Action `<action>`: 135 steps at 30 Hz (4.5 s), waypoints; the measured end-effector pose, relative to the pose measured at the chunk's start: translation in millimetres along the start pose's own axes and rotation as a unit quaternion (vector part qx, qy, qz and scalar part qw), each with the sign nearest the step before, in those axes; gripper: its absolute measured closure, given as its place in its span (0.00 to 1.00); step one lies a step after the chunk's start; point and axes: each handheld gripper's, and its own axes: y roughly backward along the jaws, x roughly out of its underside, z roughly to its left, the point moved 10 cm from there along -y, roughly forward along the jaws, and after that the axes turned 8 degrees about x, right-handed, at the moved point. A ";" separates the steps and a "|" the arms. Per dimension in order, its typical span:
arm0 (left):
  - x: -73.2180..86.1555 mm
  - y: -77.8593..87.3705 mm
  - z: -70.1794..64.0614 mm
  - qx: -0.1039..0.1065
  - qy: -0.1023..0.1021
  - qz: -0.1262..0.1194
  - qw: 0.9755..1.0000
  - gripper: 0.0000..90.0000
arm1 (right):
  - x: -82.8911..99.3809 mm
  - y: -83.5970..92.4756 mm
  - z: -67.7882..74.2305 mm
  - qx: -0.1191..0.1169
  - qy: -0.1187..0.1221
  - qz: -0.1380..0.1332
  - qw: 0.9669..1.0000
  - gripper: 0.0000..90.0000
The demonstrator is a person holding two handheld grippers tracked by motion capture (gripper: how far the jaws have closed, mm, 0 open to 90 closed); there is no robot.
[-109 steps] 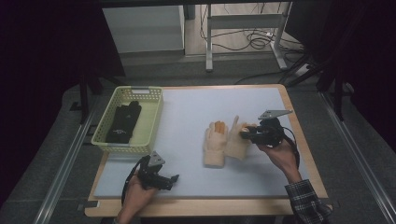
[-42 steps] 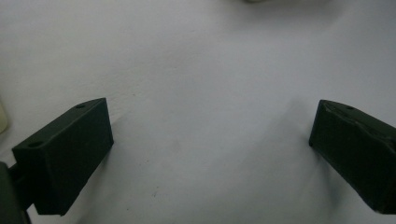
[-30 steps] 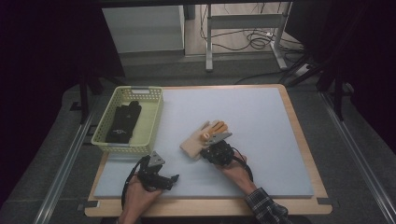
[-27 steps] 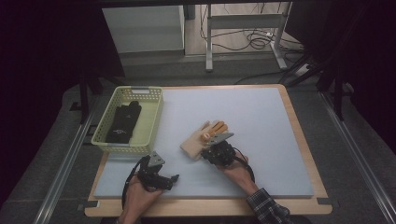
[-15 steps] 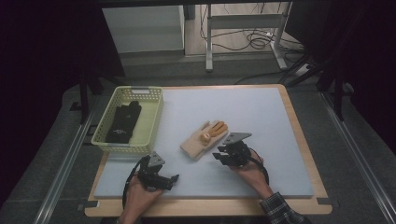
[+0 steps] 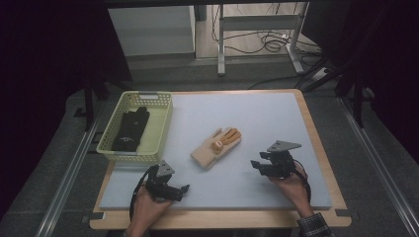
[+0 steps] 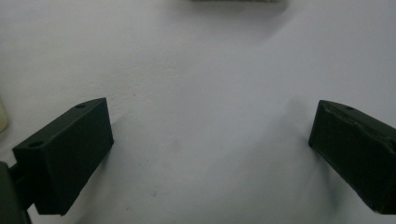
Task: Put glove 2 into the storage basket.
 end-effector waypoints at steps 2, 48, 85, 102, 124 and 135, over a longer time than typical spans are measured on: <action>0.0 0.0 0.0 0.000 0.000 0.000 1.000 0.00 | 5.5 4.0 -7.0 0.006 -0.007 0.001 1.000 0.48; -24.9 12.0 2.5 0.011 -0.012 0.009 1.000 0.02 | 65.4 22.2 -67.3 0.093 -0.031 0.030 0.995 0.18; -127.3 -110.1 2.9 0.058 -0.056 0.126 0.989 0.00 | 65.6 22.3 -67.3 0.093 -0.032 0.031 0.995 0.18; -128.3 -91.8 -9.4 0.060 -0.061 0.135 0.987 0.74 | 65.6 22.3 -67.3 0.093 -0.031 0.031 0.995 0.18; -171.5 11.2 38.8 -0.026 0.002 0.084 0.996 0.79 | 65.7 22.3 -67.1 0.093 -0.033 0.030 0.995 0.18; -169.5 77.7 105.6 -0.109 0.062 0.056 0.991 0.79 | 65.6 22.2 -67.1 0.093 -0.033 0.030 0.995 0.18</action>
